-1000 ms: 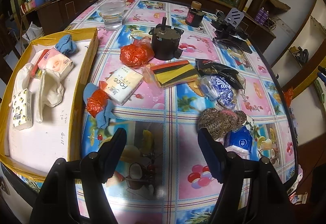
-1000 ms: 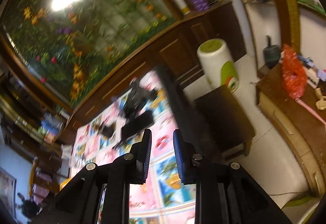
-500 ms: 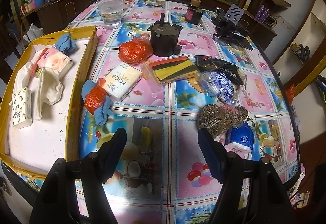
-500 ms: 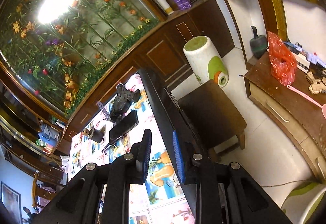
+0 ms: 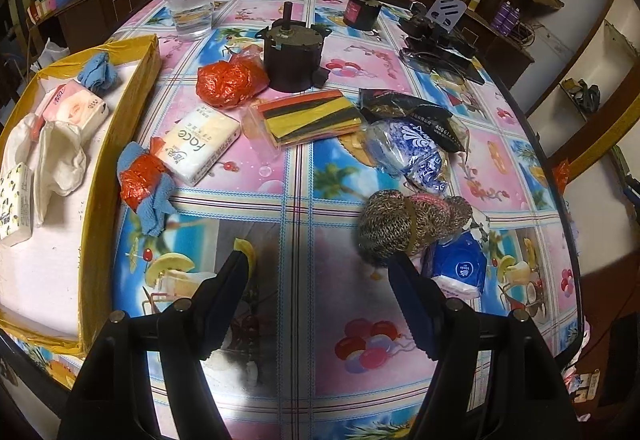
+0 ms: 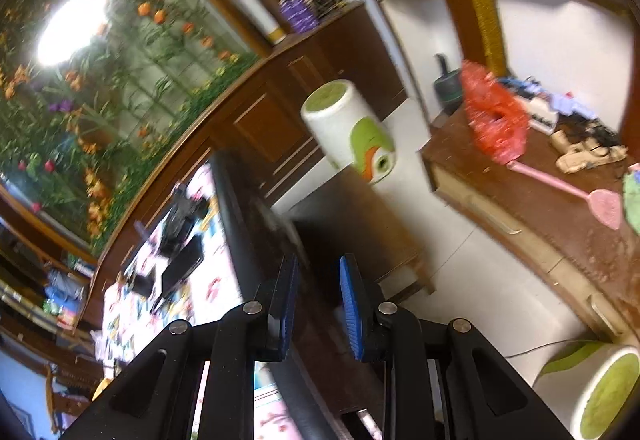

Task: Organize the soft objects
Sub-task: 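Lower the left gripper onto the brown knitted glove, then grasp the brown knitted glove with left while right grasps the blue floral tissue pack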

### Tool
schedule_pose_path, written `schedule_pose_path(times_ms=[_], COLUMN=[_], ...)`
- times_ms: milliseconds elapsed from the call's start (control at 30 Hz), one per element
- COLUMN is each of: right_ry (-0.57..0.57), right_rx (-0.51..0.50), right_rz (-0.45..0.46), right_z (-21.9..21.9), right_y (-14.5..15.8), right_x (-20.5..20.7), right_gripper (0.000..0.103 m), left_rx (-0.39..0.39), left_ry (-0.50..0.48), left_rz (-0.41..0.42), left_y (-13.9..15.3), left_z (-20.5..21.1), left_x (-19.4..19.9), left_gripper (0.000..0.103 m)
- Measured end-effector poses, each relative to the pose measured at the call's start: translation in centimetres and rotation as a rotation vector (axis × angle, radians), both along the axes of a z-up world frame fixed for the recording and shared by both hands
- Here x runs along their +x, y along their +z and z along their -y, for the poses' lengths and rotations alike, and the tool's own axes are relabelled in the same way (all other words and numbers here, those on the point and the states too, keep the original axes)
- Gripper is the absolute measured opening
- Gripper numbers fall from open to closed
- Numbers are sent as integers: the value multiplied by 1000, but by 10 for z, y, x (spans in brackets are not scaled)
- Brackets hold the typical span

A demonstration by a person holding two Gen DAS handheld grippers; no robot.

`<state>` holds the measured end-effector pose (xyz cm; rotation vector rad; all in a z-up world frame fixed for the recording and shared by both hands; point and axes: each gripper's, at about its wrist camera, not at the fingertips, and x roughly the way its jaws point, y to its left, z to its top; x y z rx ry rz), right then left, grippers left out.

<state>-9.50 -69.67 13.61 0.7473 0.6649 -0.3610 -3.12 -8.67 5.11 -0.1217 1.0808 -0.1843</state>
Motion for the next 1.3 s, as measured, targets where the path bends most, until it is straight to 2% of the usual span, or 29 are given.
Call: schedule_pose_path(times_ms=[167, 233, 333, 433, 600, 667, 733, 867, 900, 933, 1000, 1033, 1100, 1300], right_ry=[-45, -26, 46, 169, 434, 522, 609, 752, 782, 805, 856, 878, 916, 966], right_rx=[-51, -56, -40, -7, 33, 53, 71, 90, 87, 83, 77, 75, 76, 98], right_rz=[41, 54, 59, 56, 22, 8, -5, -66, -84, -97, -129, -149, -190, -295], right_z=[23, 21, 6, -31, -118, -151, -184, -252, -266, -278, -302, -312, -333, -370], right_y=[30, 38, 41, 36, 22, 14, 5, -17, -22, -26, -34, -39, -49, -78], right_x=[-22, -24, -16, 1, 29, 35, 40, 49, 50, 51, 53, 53, 55, 68], right_gripper=[23, 23, 23, 23, 24, 28, 39, 43, 42, 43, 43, 48, 54, 57], left_rx=[-28, -22, -23, -20, -40, -31, -41, -52, -55, -71, -110, -111, -91, -55], left_ry=[-42, -49, -91, -120, -144, -151, -163, -176, -178, -181, -190, -194, -196, -170], left_rz=[-1, 4, 3, -17, -79, -98, -106, -92, -99, -99, -95, -89, -78, -85], left_y=[3, 5, 8, 7, -6, -12, -17, -22, -24, -25, -25, -23, -21, -25], left_z=[7, 12, 24, 33, 40, 43, 46, 51, 51, 49, 45, 43, 39, 21], left_x=[1, 4, 13, 24, 40, 46, 51, 59, 60, 60, 55, 51, 45, 30], left_gripper=[72, 80, 81, 81, 82, 82, 84, 84, 82, 72, 58, 56, 56, 56])
